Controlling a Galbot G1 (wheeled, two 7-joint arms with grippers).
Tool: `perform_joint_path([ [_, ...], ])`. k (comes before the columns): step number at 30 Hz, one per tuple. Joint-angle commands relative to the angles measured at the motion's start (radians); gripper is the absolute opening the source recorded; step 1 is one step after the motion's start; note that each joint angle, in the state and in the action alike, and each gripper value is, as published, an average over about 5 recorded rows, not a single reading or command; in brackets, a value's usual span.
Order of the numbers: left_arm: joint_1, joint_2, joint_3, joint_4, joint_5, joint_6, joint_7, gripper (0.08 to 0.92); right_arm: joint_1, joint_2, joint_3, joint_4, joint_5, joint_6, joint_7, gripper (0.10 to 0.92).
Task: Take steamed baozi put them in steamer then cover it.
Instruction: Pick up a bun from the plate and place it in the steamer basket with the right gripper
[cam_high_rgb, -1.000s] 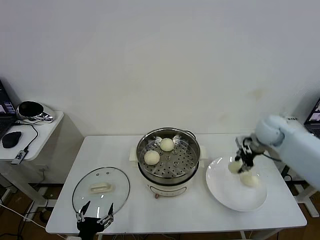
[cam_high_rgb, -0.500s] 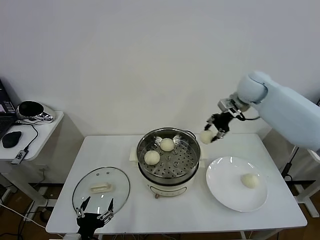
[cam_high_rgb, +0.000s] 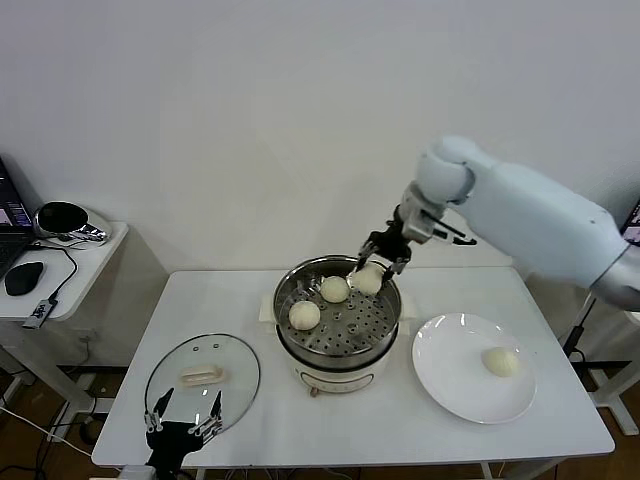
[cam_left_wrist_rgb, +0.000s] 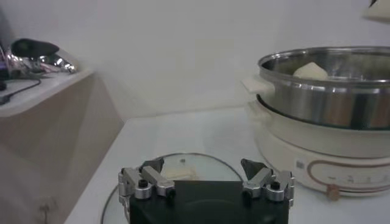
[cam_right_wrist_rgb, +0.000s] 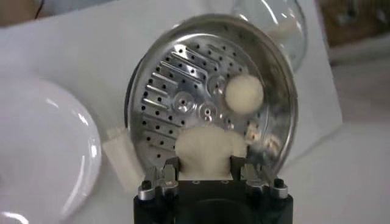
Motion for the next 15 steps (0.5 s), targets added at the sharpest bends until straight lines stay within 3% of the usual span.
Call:
perform_joint_path([
  [1, 0.001, 0.02, -0.002, -0.035, 0.0, 0.012, 0.006, 0.823, 0.005, 0.065, -0.071, 0.067, -0.097, 0.141, 0.039, 0.518],
  [15, 0.011, 0.015, 0.005, -0.04, -0.004, 0.012, 0.002, 0.823, -0.063, 0.159, -0.086, 0.048, -0.289, 0.141, 0.125, 0.518],
])
